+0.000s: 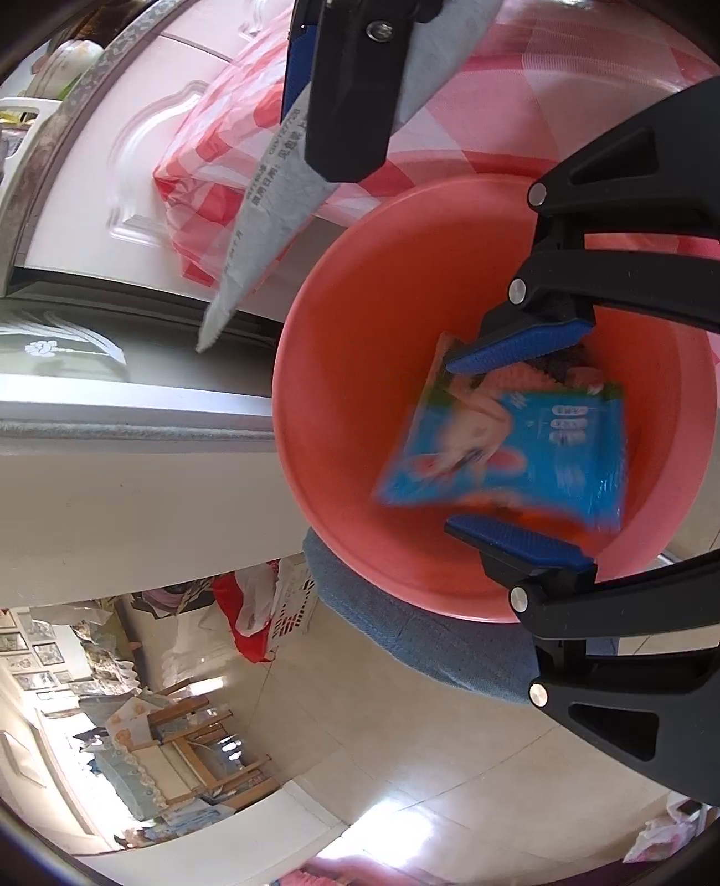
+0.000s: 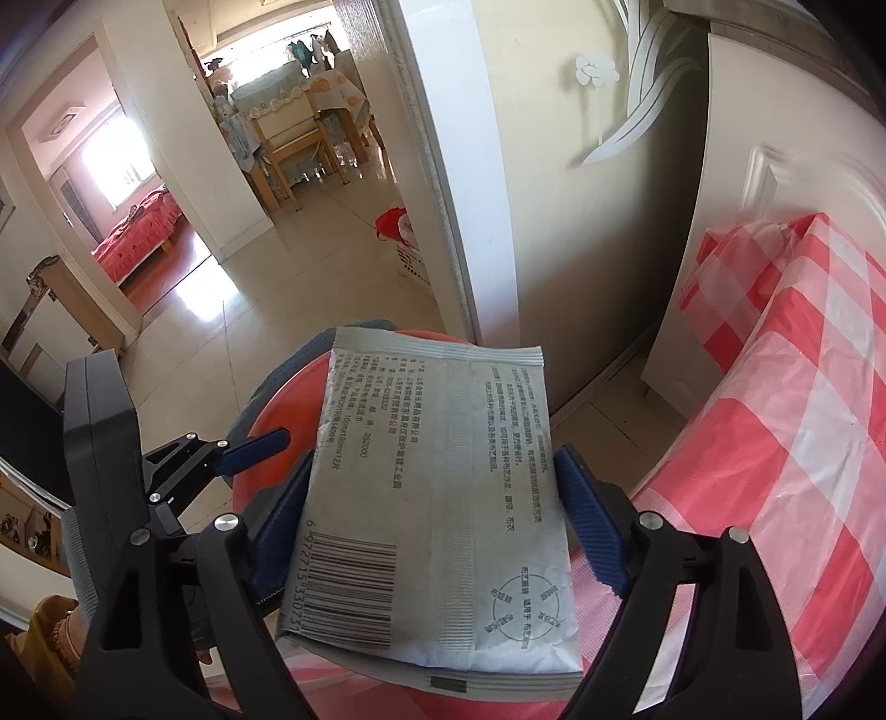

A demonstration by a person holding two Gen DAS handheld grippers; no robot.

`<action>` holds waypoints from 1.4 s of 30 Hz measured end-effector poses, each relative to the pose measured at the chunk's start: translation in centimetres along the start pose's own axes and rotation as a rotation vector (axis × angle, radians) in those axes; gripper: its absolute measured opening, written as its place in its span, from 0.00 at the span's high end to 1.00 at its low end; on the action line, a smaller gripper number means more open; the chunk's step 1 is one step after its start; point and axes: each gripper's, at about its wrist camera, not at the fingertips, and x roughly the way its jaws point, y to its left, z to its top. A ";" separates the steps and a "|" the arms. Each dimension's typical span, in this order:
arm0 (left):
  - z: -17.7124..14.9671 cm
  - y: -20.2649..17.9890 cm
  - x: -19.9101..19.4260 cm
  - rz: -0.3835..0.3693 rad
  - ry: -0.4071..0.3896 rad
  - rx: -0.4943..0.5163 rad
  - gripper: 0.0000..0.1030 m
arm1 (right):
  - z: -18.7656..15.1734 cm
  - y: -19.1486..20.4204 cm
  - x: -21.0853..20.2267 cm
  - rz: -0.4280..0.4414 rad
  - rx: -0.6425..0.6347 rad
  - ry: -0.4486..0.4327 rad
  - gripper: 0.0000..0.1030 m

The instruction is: Collect trash

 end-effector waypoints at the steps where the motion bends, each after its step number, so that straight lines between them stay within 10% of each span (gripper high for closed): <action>1: 0.0 0.0 0.0 0.001 0.001 0.002 0.46 | 0.0 -0.1 0.0 0.002 0.002 -0.002 0.17; 4: 0.3 0.0 0.0 0.017 0.002 0.002 0.27 | -0.1 -0.2 -0.5 -0.004 0.005 -0.026 0.17; 14: 0.5 0.9 -1.0 0.050 -0.021 -0.016 0.13 | 0.0 -0.2 -0.9 0.020 0.011 -0.050 0.12; 27: 1.0 1.4 -3.7 0.145 -0.084 0.001 0.09 | -0.3 -2.5 -4.1 -0.002 0.069 -0.141 0.12; 42: 4.4 -6.3 -9.5 0.045 -0.225 0.057 0.07 | -4.4 -8.1 -13.4 -0.228 0.183 -0.259 0.12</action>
